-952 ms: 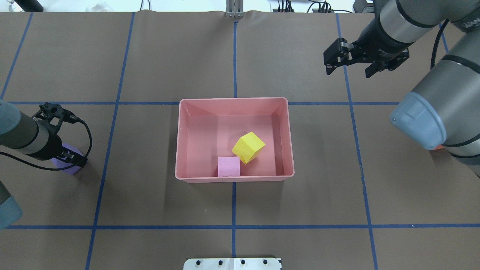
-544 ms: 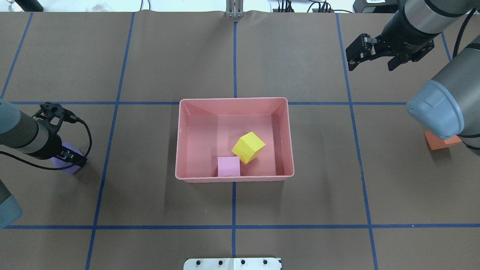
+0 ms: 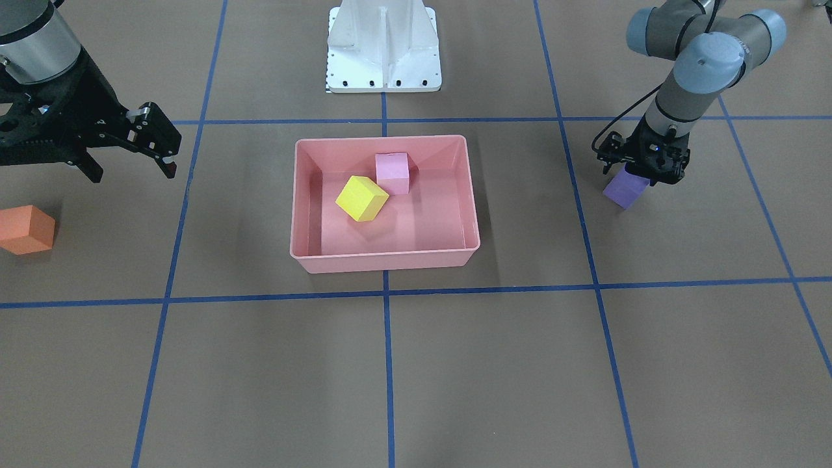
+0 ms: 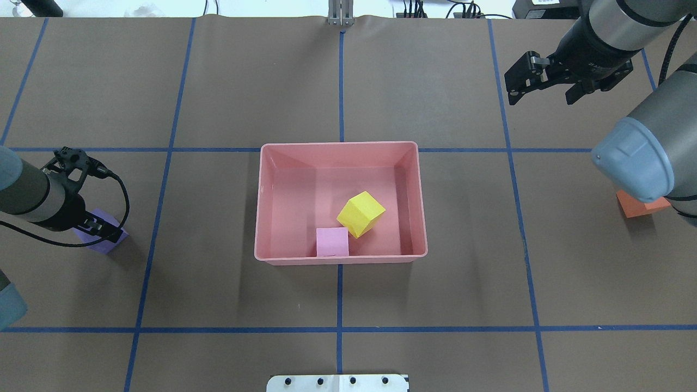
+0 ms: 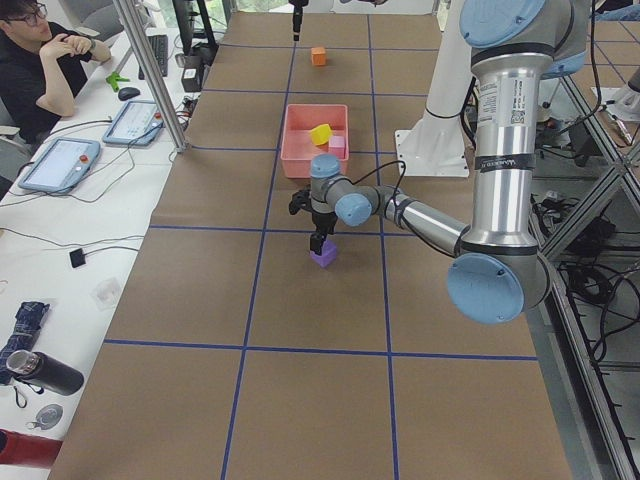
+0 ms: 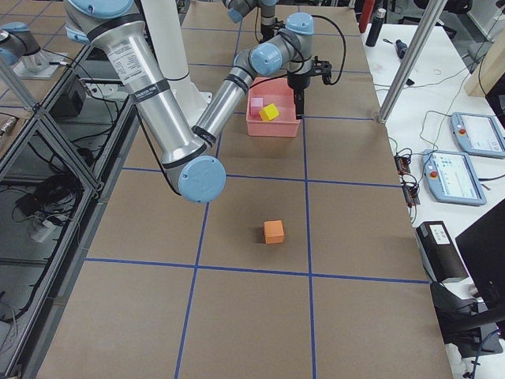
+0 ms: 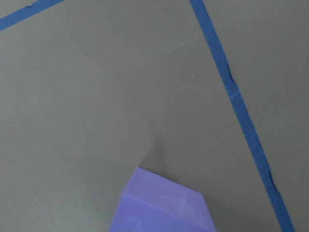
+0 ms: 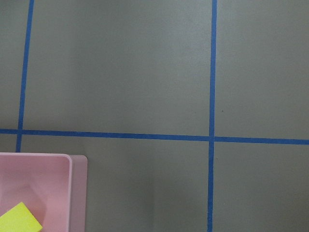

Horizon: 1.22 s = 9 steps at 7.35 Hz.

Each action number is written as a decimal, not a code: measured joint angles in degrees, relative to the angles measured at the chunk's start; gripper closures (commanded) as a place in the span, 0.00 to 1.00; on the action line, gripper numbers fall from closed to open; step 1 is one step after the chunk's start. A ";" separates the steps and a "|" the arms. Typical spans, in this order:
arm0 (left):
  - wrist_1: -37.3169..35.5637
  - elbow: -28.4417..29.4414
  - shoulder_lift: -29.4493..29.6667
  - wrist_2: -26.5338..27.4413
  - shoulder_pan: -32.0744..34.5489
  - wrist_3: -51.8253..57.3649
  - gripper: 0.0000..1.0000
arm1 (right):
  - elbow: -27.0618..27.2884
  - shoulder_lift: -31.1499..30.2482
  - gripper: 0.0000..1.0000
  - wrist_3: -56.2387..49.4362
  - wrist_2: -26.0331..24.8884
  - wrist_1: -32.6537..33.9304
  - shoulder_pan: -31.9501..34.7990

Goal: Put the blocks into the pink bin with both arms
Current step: 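Raise right gripper toward orange cube while left gripper hovers over purple cube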

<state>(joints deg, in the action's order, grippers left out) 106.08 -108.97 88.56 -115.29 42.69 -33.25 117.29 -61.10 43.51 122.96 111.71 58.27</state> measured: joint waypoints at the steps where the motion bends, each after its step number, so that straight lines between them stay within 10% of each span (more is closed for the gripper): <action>1: -0.04 -0.29 -0.19 0.07 0.22 0.27 0.00 | -0.01 -0.07 0.00 0.00 0.00 0.00 -0.02; 6: -0.03 2.27 0.59 0.40 -0.33 0.23 0.00 | -0.17 -3.78 0.00 -8.50 0.35 0.07 2.28; 7: -0.01 2.91 0.99 0.38 -0.43 0.12 0.15 | -0.40 -5.39 0.00 -11.48 0.42 0.03 2.95; 9: 0.06 3.58 1.64 0.41 -0.53 0.03 1.00 | -2.39 -9.08 0.00 -19.56 0.17 0.01 5.42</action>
<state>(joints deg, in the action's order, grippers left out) 106.14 -105.39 90.20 -114.88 42.16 -33.22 114.90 -70.18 23.95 123.13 111.71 63.70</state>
